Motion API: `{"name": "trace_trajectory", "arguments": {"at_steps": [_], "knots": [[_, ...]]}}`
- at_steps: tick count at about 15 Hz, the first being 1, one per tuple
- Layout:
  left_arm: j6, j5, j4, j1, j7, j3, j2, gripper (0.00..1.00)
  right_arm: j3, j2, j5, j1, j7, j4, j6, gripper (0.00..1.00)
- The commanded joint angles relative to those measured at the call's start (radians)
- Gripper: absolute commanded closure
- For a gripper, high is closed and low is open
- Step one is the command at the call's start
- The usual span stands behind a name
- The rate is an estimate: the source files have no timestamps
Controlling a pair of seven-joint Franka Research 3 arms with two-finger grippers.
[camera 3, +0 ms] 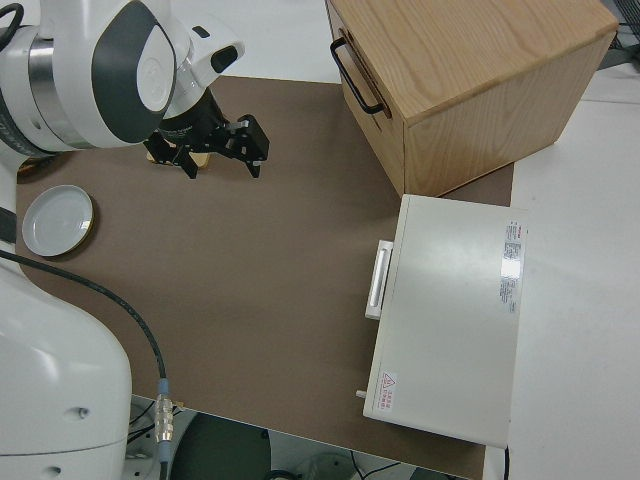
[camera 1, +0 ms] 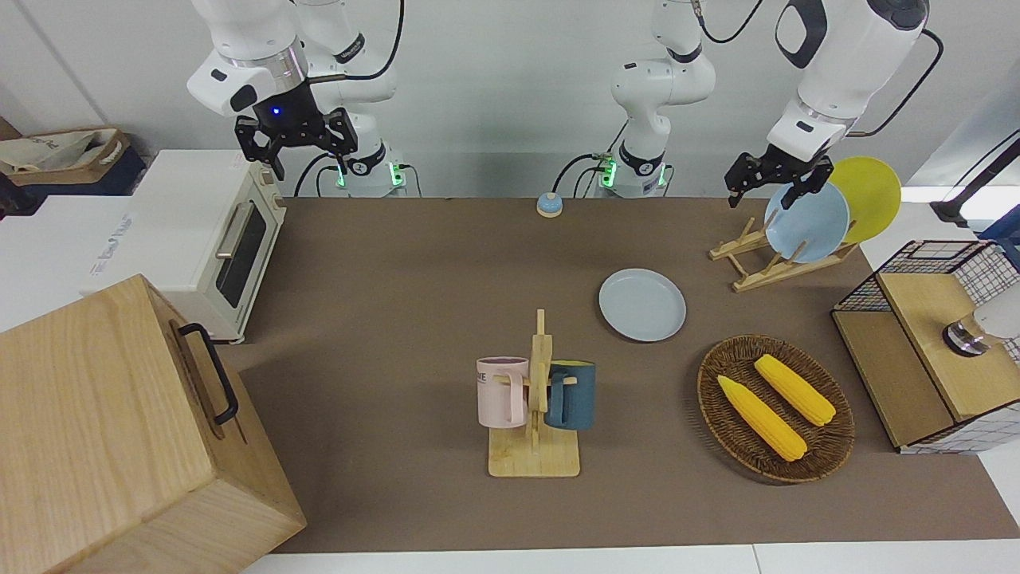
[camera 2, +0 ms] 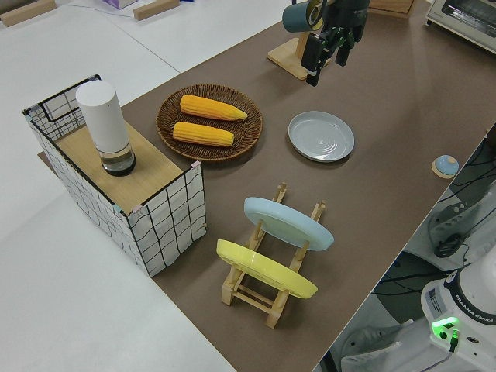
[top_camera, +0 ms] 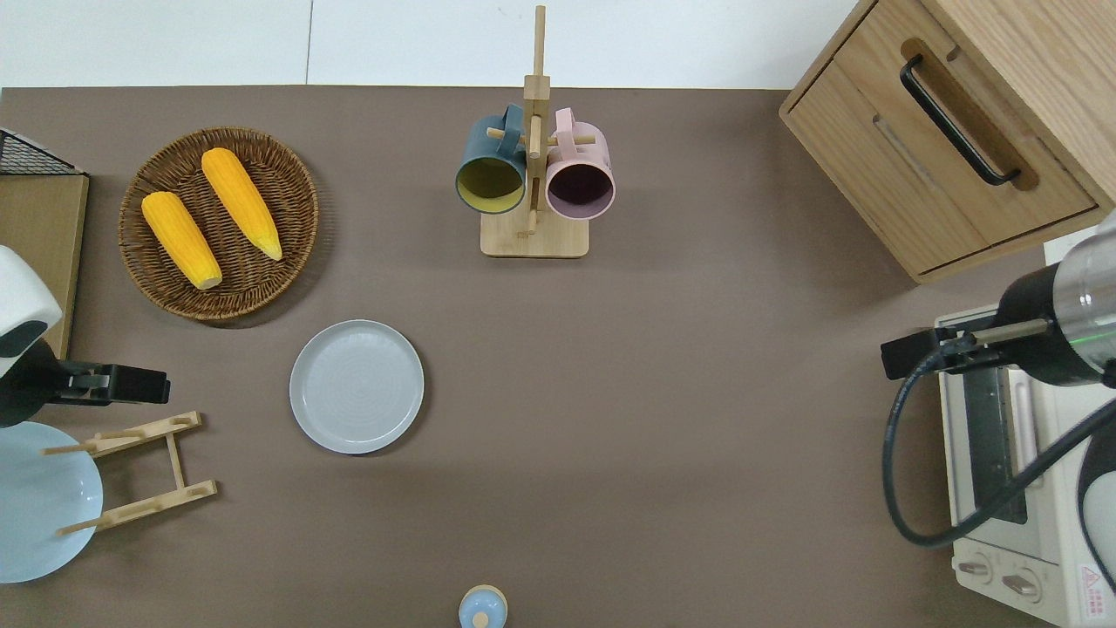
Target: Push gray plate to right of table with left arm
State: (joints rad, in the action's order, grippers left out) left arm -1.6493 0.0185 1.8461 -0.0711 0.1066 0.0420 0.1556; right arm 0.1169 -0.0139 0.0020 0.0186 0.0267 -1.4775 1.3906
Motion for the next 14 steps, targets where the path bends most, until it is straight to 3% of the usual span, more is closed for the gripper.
{"name": "trace_trajectory", "arguments": {"at_steps": [1,14], "knots": [[0.026,0.008,-0.019,-0.010,-0.008,-0.014,-0.007,0.00,0.013,-0.003,0.010,-0.020,0.002,0.008,-0.015,0.017],[0.051,0.012,-0.016,-0.012,-0.048,-0.027,-0.007,0.00,0.013,-0.003,0.010,-0.020,0.001,0.008,-0.015,0.017]]}}
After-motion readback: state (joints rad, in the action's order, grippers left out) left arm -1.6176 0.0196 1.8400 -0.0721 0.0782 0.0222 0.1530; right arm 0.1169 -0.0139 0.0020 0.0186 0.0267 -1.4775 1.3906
